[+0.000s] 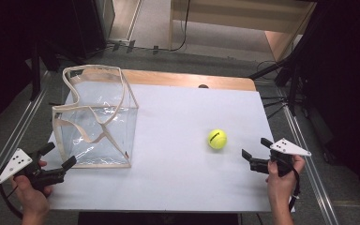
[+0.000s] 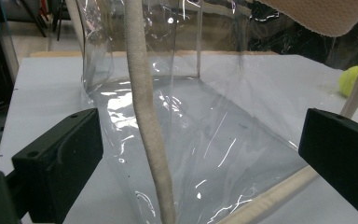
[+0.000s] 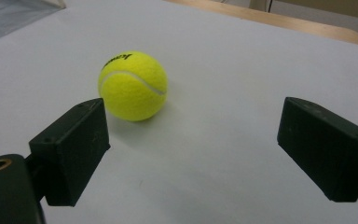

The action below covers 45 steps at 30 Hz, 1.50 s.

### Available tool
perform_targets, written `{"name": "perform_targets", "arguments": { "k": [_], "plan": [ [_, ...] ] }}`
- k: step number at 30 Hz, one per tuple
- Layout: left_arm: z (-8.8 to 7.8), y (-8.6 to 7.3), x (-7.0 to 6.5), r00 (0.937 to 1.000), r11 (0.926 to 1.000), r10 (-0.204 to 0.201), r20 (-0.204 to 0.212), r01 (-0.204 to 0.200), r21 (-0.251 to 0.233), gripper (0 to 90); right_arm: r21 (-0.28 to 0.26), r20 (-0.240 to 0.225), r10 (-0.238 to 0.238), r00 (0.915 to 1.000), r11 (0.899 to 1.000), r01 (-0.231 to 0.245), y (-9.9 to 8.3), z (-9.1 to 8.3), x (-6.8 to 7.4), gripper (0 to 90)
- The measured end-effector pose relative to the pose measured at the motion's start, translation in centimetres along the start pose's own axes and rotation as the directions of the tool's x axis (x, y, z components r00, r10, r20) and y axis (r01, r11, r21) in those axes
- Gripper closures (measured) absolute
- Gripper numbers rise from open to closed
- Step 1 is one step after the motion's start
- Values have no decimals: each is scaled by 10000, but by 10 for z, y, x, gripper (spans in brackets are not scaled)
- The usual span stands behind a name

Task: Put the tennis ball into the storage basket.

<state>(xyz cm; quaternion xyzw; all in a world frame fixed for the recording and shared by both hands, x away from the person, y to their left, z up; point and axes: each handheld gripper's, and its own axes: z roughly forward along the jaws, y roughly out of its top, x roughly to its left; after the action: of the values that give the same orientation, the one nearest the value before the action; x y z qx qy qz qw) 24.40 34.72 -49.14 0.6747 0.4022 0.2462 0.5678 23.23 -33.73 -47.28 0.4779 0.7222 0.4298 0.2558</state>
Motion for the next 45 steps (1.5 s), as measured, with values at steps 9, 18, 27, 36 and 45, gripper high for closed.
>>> {"name": "perform_targets", "arguments": {
  "k": [9, 18, 27, 36, 45],
  "plan": [
    [1, 0, -1, 10000, 10000, 47, 20, -47, 30, 1, 575, -372, -441, 9983, 9973, 462, 20, 14, 7, 80],
    [1, 0, 0, 10000, 10000, 66, 26, -66, 42, 1, 1135, -733, -686, 9949, 9906, 766, 35, 29, 9, 80],
    [0, 0, 0, 10000, 10000, 23, 53, -23, 4, 1, 1862, -1155, -714, 9907, 9782, 922, 48, 42, 9, 79],
    [0, 0, 0, 10000, 10000, 40, 33, -40, 27, 1, 2835, -1630, -950, 9820, 9489, 1389, 56, 61, 14, 0],
    [0, 0, 0, 9999, 9999, 93, 43, -93, 36, 1, 3417, -1884, -1185, 9749, 9228, 1782, 62, 80, 20, 0]
  ]
}}
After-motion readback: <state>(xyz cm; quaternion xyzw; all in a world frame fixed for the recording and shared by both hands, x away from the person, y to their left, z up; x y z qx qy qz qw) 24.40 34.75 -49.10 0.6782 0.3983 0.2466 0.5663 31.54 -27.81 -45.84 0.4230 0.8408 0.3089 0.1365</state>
